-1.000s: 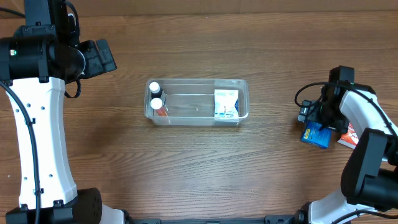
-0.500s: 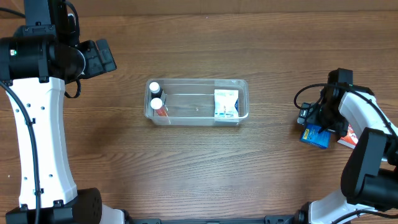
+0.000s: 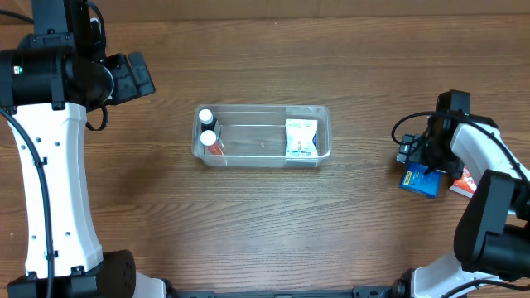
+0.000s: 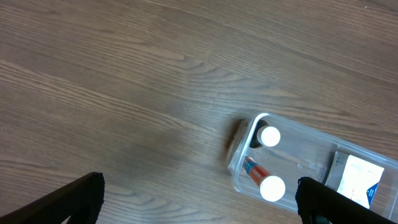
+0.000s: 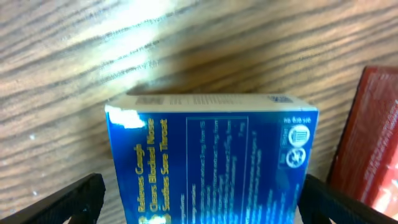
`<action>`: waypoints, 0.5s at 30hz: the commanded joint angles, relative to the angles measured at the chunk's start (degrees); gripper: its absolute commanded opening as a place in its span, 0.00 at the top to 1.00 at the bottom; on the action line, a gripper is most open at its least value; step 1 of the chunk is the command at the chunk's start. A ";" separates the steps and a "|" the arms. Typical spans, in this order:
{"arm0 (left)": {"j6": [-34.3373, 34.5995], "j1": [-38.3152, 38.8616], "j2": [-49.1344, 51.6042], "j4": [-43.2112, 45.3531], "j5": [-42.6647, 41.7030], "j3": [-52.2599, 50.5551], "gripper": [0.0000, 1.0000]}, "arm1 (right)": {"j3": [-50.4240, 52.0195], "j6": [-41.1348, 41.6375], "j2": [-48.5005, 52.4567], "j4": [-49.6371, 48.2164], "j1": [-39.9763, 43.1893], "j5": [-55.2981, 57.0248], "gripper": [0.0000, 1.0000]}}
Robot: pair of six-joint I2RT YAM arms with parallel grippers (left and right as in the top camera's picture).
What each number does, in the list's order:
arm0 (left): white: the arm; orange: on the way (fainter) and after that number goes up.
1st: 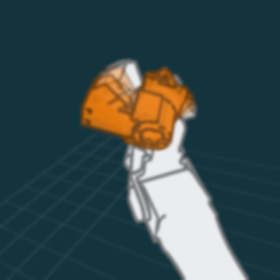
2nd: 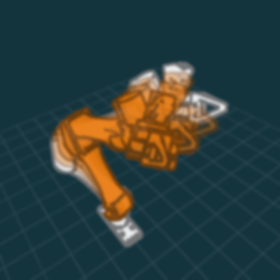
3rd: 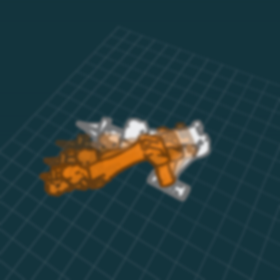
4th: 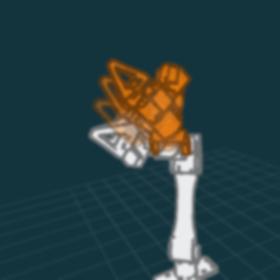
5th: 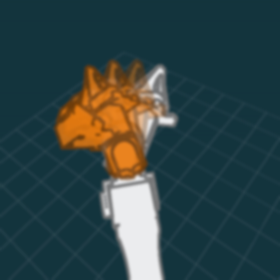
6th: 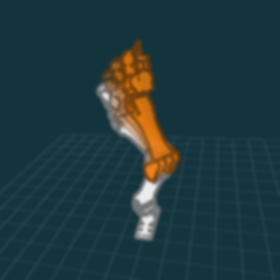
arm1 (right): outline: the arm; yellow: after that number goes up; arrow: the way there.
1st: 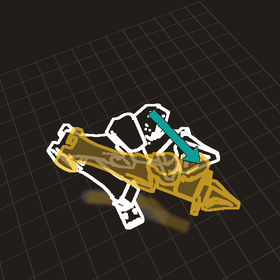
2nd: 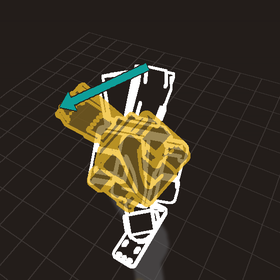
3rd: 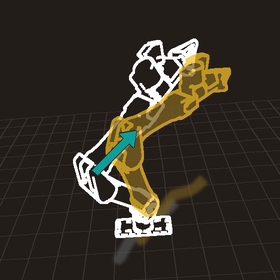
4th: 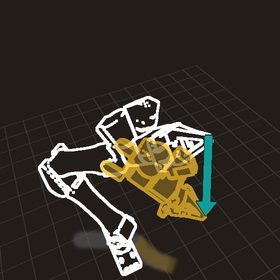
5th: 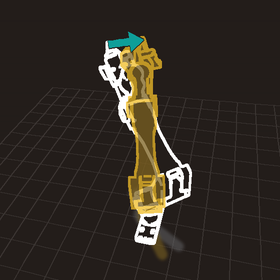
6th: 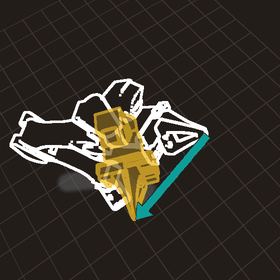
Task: Pack container
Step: 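Move the right gripper to the blue box and grasp it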
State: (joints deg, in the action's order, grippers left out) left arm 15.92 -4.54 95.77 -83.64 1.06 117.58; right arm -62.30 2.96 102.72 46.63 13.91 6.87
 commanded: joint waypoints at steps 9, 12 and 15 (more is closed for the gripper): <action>-1.18 0.04 -0.79 -0.31 -0.48 -0.17 0.00 | 4.92 0.02 0.28 -3.78 0.48 -2.51 0.14; -1.20 0.04 -0.79 -0.35 -0.46 -0.17 0.00 | 4.90 0.04 0.28 -4.15 0.46 -3.19 0.30; -1.20 0.04 -0.79 -0.33 -0.46 -0.17 0.00 | 4.79 0.04 0.26 -4.15 0.46 -3.19 0.39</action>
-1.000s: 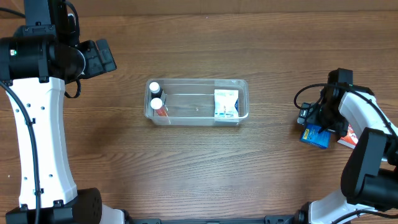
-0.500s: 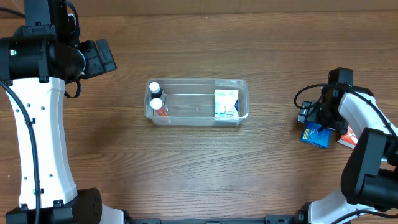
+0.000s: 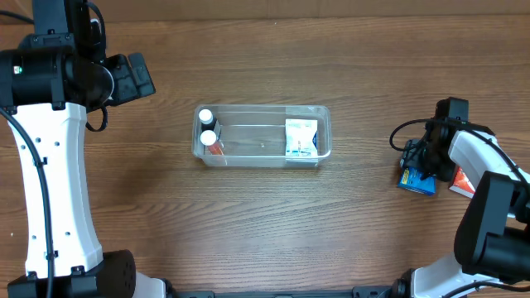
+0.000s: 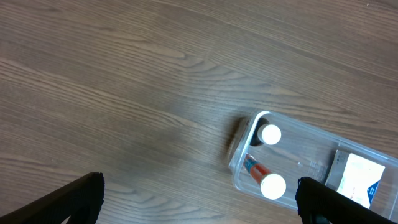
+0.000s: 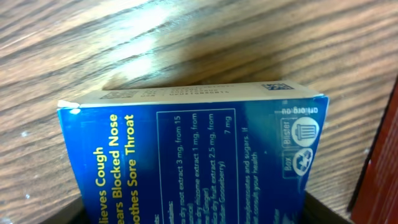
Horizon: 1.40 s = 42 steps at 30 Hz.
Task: Pack container
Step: 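Move the right gripper to the blue box and grasp it, then lower the blue box into the container's middle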
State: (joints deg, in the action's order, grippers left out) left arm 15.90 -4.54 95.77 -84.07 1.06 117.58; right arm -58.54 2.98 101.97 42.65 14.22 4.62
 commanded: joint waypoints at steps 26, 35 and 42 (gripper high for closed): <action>-1.14 0.04 -0.79 0.09 -0.48 -0.17 0.00 | -36.35 7.06 -10.67 22.27 -25.79 -7.58 0.39; -1.14 0.04 -0.79 0.09 -0.48 -0.17 0.00 | -36.28 17.09 -6.19 12.68 -45.57 -7.28 0.38; -1.18 0.04 -0.79 -0.57 -0.46 -0.17 0.00 | -36.28 24.37 1.68 11.80 -49.75 -6.86 0.37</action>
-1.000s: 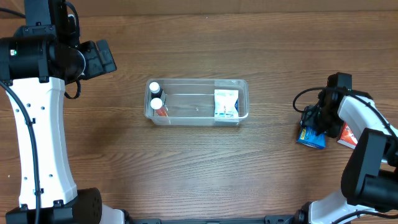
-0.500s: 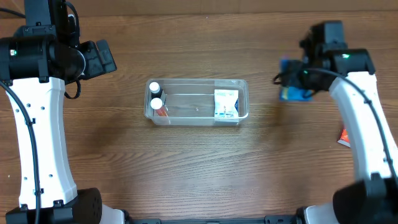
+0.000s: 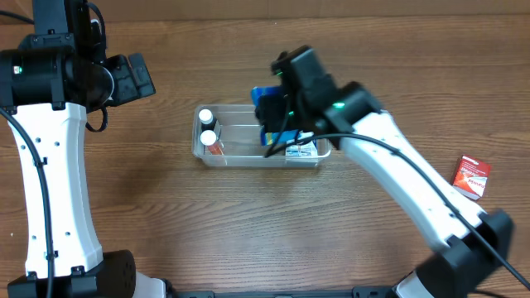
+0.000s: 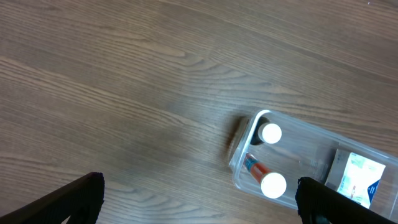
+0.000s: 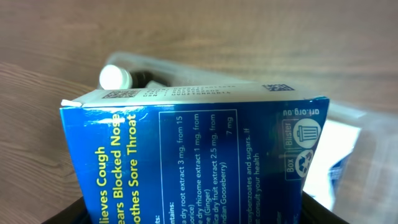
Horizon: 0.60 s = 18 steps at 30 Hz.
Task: Pack container
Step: 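Lower the blue box into the container's middle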
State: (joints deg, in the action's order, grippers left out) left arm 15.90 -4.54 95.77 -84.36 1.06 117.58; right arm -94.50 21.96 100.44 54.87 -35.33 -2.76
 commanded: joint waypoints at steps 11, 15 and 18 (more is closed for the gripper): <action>-1.40 0.04 -0.79 -0.28 -0.46 -0.17 0.00 | -0.33 6.62 9.99 -0.81 -0.20 0.26 0.37; -1.64 0.04 -0.79 -0.28 -0.46 -0.17 0.00 | -0.11 6.62 11.52 -0.79 -0.26 -0.46 0.37; -1.64 0.04 -0.79 -0.28 -0.46 -0.17 0.00 | 0.00 6.62 11.67 -0.81 -0.31 -0.61 0.37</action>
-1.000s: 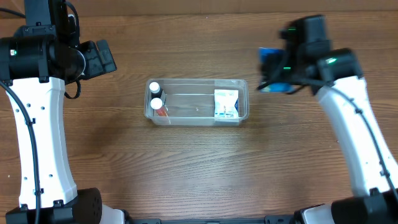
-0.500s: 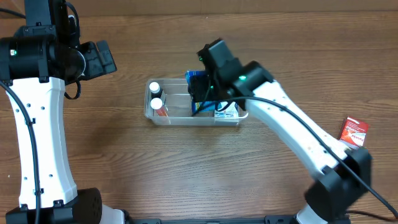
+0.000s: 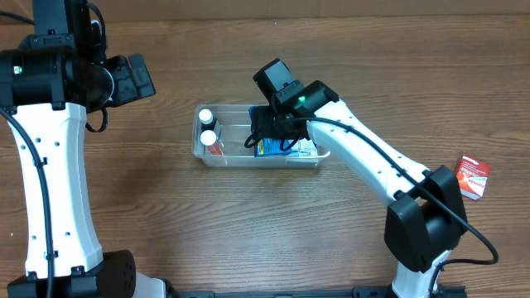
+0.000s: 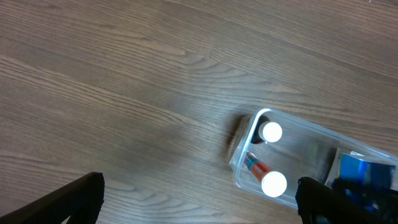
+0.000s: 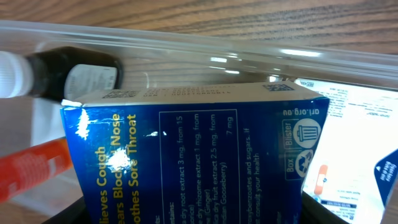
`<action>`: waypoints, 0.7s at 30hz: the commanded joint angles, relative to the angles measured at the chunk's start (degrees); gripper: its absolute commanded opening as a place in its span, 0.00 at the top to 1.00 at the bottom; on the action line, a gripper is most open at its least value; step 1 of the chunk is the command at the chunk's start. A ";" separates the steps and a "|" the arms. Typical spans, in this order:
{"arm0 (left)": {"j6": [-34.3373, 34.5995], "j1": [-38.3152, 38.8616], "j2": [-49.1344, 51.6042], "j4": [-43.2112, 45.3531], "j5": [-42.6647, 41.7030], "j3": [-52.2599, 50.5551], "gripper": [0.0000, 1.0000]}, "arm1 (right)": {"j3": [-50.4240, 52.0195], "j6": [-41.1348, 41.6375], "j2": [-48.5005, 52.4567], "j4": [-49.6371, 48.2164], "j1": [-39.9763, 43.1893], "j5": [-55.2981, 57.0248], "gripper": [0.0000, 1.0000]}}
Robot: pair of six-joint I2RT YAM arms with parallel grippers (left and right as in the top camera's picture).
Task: Pack container
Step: 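Lower the blue box into the container's middle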
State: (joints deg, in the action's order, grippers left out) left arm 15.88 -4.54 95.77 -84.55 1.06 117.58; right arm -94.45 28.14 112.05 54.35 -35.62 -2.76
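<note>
The clear plastic container (image 3: 228, 163) lies mid-table; its wall also shows in the wrist views (image 4: 239, 168) (image 5: 186, 37). My right gripper (image 3: 274, 141) (image 5: 199, 211) is shut on a blue cough-remedy box (image 3: 271, 148) (image 5: 193, 149) (image 4: 367, 171), held down inside the container's middle. Two white-capped bottles (image 3: 206, 126) (image 4: 270, 132) and a red tube (image 5: 28, 171) fill its left end. A white-and-blue packet (image 3: 307, 147) (image 5: 351, 143) lies at its right end. My left gripper (image 3: 135, 77) (image 4: 199, 208) hangs open, high over bare wood left of the container.
A small red box (image 3: 470, 176) lies on the wood table (image 3: 248, 223) near the right edge. The left arm's white links (image 3: 50, 182) run down the left side. The right arm (image 3: 373, 165) stretches diagonally from the lower right to the container.
My right gripper, still shut on the blue box, has gone from above the container's far rim down into the container, between the bottles and the packet. The left arm has not moved.
The blue box first lay beside the red box at the table's right edge, my right gripper open around it. Then the gripper was shut on it there. Later it was held over the container, and now it sits low inside. The left arm stayed still throughout.
</note>
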 commanded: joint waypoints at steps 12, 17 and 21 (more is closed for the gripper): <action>-1.75 0.04 -0.79 -0.11 -0.46 -0.17 0.00 | -0.04 0.42 0.07 -0.26 -0.02 -0.61 0.09; -1.75 0.04 -0.79 -0.11 -0.48 -0.17 0.00 | -0.04 0.42 0.07 -0.28 0.00 -0.61 0.09; -1.75 0.04 -0.79 -0.11 -0.46 -0.17 0.00 | -0.04 0.39 0.07 -0.33 0.00 -0.52 0.08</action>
State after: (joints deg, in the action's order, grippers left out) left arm 15.40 -4.54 95.77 -84.66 1.06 117.58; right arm -94.39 28.47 112.29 54.19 -35.62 -3.03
